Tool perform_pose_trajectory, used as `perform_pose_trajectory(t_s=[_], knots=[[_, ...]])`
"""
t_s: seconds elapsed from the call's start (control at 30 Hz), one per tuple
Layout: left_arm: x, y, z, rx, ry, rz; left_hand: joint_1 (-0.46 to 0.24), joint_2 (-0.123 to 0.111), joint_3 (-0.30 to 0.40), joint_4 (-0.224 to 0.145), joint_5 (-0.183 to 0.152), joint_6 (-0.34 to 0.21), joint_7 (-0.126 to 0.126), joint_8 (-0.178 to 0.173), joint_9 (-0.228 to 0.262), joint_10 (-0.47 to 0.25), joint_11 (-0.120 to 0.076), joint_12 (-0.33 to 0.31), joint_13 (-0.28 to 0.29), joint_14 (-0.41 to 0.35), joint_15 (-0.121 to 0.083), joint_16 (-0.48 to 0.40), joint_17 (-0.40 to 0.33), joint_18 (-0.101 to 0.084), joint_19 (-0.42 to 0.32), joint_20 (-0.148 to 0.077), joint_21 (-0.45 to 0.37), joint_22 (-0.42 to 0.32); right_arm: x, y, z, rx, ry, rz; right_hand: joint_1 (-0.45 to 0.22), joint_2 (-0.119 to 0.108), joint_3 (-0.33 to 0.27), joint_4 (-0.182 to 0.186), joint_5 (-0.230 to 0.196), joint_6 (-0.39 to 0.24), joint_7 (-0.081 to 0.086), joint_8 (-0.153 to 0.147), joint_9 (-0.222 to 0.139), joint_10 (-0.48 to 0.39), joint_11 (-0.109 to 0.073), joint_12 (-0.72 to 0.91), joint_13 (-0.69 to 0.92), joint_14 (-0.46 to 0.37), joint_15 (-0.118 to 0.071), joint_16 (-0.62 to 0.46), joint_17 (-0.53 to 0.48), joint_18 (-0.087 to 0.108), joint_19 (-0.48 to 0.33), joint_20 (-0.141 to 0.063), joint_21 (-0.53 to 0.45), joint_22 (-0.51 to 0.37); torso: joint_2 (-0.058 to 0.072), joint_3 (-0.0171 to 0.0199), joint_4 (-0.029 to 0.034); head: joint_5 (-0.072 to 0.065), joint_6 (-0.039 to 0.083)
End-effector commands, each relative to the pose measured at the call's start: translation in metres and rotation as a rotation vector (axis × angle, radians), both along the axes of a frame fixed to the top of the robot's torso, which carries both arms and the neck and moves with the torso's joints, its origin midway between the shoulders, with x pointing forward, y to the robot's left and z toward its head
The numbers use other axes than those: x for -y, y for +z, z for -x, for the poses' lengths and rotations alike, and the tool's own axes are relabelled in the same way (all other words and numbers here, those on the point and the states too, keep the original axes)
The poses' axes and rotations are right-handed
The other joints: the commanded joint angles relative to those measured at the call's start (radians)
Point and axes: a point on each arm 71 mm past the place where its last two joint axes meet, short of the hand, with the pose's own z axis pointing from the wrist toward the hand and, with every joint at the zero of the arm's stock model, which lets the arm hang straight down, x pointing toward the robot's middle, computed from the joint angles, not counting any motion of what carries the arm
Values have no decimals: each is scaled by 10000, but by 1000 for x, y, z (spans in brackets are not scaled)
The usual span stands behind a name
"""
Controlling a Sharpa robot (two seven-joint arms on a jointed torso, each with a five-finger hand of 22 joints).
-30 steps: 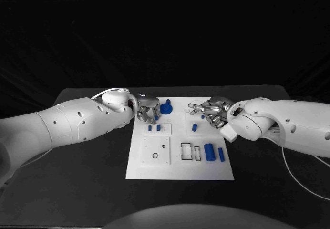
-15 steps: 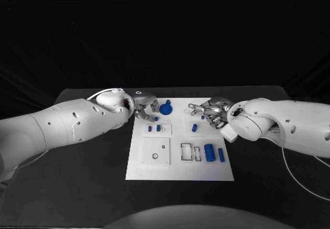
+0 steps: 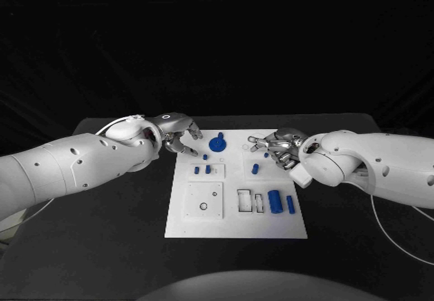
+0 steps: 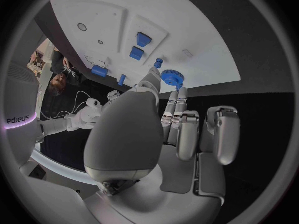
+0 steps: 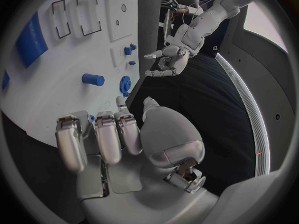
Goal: Assemble the parts on the task board
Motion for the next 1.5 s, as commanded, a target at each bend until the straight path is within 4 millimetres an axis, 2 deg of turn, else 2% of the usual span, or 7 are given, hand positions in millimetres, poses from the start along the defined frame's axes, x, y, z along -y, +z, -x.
perform_pose_trajectory(t_s=[0.03,0.17,0.27,0.33,0.77,1.17,1.5], knots=[[-6,10,4,-181,-74,1754,-266,62,-509,30,211,-24,19,42,5,90,-13,16,14,935,28,-170,2253,119,419,68,-221,2350,1,9,-2,835,-96,-167,316,-6,-101,-6,72,65,145,129,24,1049,73,38,2622,1060,71,41,2628,-67,1051,71,45,2628,-5,4,15,-8,8],[-22,15,5,-579,609,3344,-502,170,-793,37,257,81,4,70,26,242,-29,64,32,782,-14,-396,1869,192,198,64,-514,2235,2,22,-7,1687,190,-18,1128,-64,-13,-136,-199,413,-15,549,189,495,-96,-276,2278,1060,-61,41,2628,-67,1051,-48,45,2628,10,5,36,-35,87],[-32,18,7,-703,1349,4786,-786,284,-968,36,302,226,-58,109,53,477,-86,135,53,609,-78,-665,1429,287,-84,31,-896,2087,2,31,-11,2664,807,707,1955,-186,191,-247,-1063,245,-142,664,251,-5260,-244,-5289,-2156,1060,-271,41,2628,-67,1051,-211,45,2628,6,-13,58,-113,143],[-36,19,9,-762,1809,5701,-977,339,-1075,37,379,321,-94,119,69,595,-145,141,54,246,-126,-1250,581,464,-621,-21,-1637,1791,2,36,-13,3367,1237,1401,2335,-337,278,-270,-1488,360,-263,807,316,-6328,-327,-7485,-3921,1060,-325,41,2628,-67,1051,-293,45,2628,5,-11,68,-272,227],[-43,4,29,-1730,3596,9409,-1660,872,-2042,42,1584,590,-187,80,128,917,-238,57,79,-1461,-235,-5093,-3571,1334,-3287,-123,-6613,-357,17,46,-24,6706,3147,6287,3682,-1459,757,-405,-2042,1194,-761,-99,50,-4869,-68,-13460,-10651,1060,-106,41,2628,-67,1051,-134,45,2628,50,-87,242,-1091,482],[-41,3,36,-2137,3674,9897,-1758,967,-1980,39,1575,510,-158,55,122,853,-212,23,78,-2274,-209,-7758,-5852,1726,-4282,-99,-9756,-1855,23,28,-22,6190,4002,8307,3662,-1677,772,-428,-2089,1489,-979,-381,-108,-4510,-155,-13952,-11465,1060,-208,41,2628,-67,1051,-200,45,2628,35,-45,197,-1097,455],[-43,2,34,-2111,3879,9957,-1690,1116,-1914,32,1564,466,-162,50,116,880,-223,39,86,-1816,-233,-7270,-5278,1617,-3756,-118,-9246,-1649,20,14,-21,5359,4306,8683,3531,-1772,704,-392,-2094,1460,-913,-551,-197,-4420,-82,-14122,-11719,1060,-156,41,2628,-67,1051,-174,45,2628,22,-47,183,-1015,403]])
